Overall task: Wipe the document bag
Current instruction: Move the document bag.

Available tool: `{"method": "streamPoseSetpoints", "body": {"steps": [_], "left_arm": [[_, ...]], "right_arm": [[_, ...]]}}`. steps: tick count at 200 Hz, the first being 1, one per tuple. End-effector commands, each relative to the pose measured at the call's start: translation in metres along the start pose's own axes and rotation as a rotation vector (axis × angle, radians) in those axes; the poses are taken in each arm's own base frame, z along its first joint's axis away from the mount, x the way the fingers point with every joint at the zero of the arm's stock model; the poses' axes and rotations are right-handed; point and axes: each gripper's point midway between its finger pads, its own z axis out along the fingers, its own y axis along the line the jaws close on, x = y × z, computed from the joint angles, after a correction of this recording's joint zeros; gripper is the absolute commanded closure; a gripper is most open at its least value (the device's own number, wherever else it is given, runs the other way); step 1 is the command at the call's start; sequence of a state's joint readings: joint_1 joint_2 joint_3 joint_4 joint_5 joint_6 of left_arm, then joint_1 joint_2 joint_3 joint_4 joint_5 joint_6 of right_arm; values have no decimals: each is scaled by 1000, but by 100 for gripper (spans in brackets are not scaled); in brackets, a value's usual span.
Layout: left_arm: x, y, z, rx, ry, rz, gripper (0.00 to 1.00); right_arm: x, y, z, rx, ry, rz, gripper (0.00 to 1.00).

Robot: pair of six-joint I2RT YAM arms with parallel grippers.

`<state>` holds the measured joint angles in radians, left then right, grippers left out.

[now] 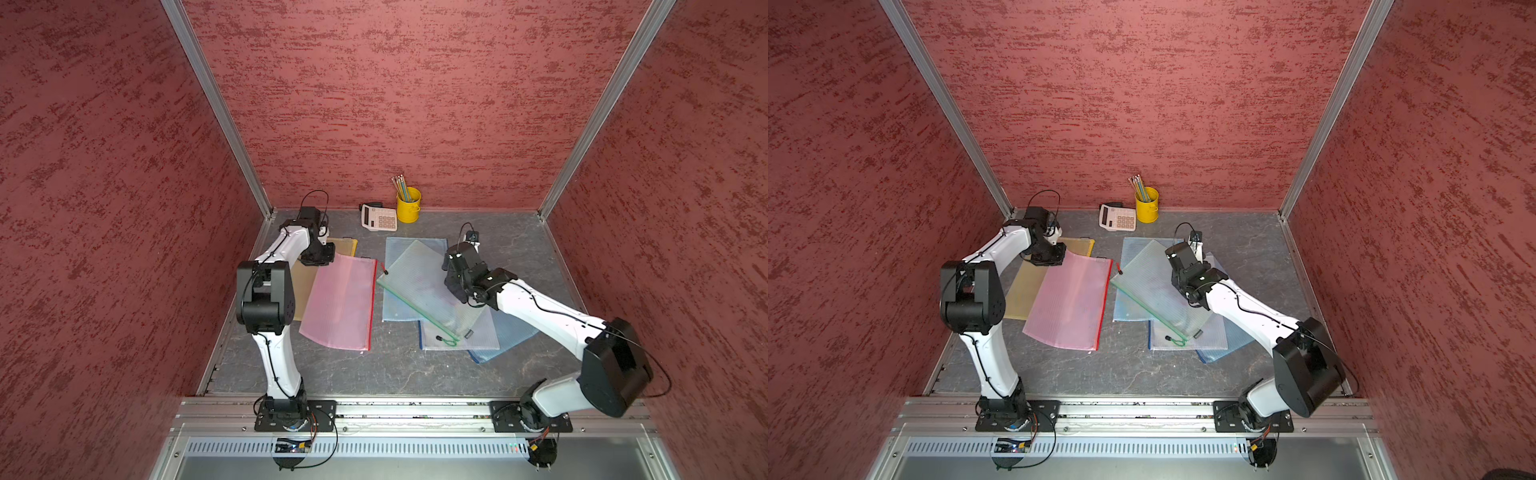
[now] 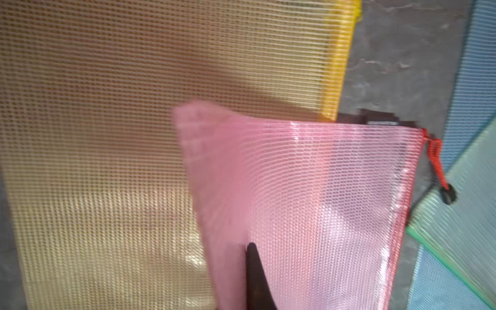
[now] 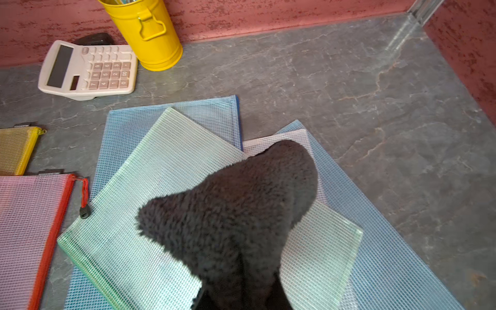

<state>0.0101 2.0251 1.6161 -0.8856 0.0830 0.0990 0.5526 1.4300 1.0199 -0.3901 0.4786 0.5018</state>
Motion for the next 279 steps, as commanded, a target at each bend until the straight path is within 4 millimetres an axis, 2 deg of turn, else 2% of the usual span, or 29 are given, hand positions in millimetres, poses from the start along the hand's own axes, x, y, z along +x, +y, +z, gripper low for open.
{"method": "streamPoseSetpoints", "body": {"steps": [1, 48, 91, 96, 102, 109, 114, 120, 133, 145, 167, 194, 209, 233, 236, 245, 255, 279], "left_arm": [[-13, 28, -2, -104, -11, 96, 100], [-32, 54, 20, -132, 4, 79, 100], [-53, 70, 20, -127, -44, 4, 98], [-55, 72, 20, -120, -48, -15, 95], [-57, 72, 18, -105, -51, -42, 86], [-58, 74, 15, -94, -54, -83, 66], [-58, 76, 13, -89, -56, -115, 48], [-59, 77, 7, -88, -64, -144, 37], [-63, 76, -11, -98, -105, -191, 25], [-65, 68, -32, -72, -151, -221, 19], [-67, 31, -69, 64, -196, -302, 17], [-47, -44, -81, 198, -132, -295, 16], [-25, -91, -74, 245, -78, -299, 17], [13, -160, -57, 358, 12, -342, 18], [17, -168, -55, 368, 22, -349, 18], [29, -191, -49, 405, 47, -364, 18], [42, -213, -44, 439, 85, -375, 18], [66, -247, -27, 456, 145, -418, 18]], "right_arm": [[-13, -16, -7, -17, -39, 41, 100], [-11, -32, -2, 6, -27, 62, 100], [-14, -30, 6, 7, -8, 52, 100], [-14, -29, 7, 7, -6, 50, 100], [-14, -29, 8, 6, -4, 49, 100], [-14, -29, 8, 6, -3, 45, 100], [-15, -29, 8, 10, -4, 45, 100], [-16, -30, 6, 10, -7, 44, 100], [-20, -32, 3, 10, -19, 42, 100], [-24, -35, 1, 6, -25, 43, 100], [-28, -40, 1, -5, -21, 39, 100], [-32, -47, 10, -16, -7, 42, 100], [-33, -47, 16, -29, 3, 38, 100], [-40, -36, 26, -77, -4, 31, 100], [-35, -33, 34, -79, 14, 25, 100], [-34, -28, 41, -96, 22, 29, 100], [-30, -22, 47, -118, 35, 29, 100], [-16, -18, 56, -144, 56, 31, 100]]}}
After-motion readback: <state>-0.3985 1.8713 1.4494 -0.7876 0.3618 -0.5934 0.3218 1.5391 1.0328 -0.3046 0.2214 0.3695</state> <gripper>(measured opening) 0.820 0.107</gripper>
